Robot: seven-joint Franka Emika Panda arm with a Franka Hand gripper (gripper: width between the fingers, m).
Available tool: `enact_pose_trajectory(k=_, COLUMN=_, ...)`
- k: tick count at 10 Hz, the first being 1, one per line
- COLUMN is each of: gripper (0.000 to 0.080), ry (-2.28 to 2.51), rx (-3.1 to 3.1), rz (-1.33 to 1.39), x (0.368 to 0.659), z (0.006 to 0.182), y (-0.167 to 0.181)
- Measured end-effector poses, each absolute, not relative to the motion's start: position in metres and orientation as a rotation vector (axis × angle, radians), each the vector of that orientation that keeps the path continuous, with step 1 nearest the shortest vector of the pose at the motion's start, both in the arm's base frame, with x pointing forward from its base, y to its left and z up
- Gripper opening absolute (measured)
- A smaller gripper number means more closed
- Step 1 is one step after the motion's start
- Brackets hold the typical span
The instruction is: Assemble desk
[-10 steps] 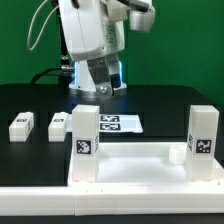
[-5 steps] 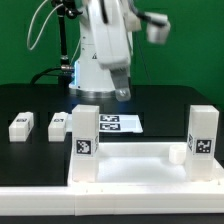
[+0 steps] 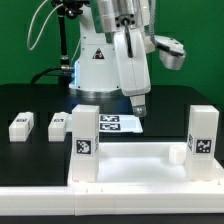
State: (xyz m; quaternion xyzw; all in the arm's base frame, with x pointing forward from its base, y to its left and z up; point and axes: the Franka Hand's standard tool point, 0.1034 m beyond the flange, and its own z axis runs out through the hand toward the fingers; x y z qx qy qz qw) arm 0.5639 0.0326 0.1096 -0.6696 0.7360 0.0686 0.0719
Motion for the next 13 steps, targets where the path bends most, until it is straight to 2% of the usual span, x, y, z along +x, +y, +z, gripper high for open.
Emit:
enact_pose_trajectory(k=1, gripper=0.0649, ry=2.212, rx=-2.01, rz=0.198, x=0.564, z=0.109, y=0.032)
enact_pose_trajectory(k=2, gripper=0.0649, ry=2.225, rx=-1.99, rz=0.148, x=0.557, z=0.099, y=0.027)
enact_pose_trajectory(k=5, gripper=0.0649, ry=2.258, rx=-1.954, rz=0.045, x=0.51, z=0.048, y=0.023)
enact_pose_trajectory(k=6, gripper=0.0649, ry=2.263, rx=-1.978, rz=0.077, x=0.505, z=0.033, y=0.028)
enact_pose_trajectory(k=8, gripper=0.0649, ry=2.266, rx=-2.009, rz=0.228, x=0.508, z=0.015, y=0.041)
enact_pose_trajectory(k=10, gripper=0.0649, ry=2.262, rx=-2.017, rz=0.289, x=0.514, z=0.012, y=0.044)
enact_pose_trajectory(k=11, gripper=0.0538, ry=2.262, rx=-2.019, rz=0.292, x=0.513, z=0.012, y=0.044)
enact_pose_trajectory(k=12, gripper=0.0391, ry=2.262, rx=-2.02, rz=0.293, x=0.513, z=0.012, y=0.044)
enact_pose_trajectory(k=13, gripper=0.0391, ry=2.262, rx=-2.02, rz=0.293, x=0.513, z=0.011, y=0.044)
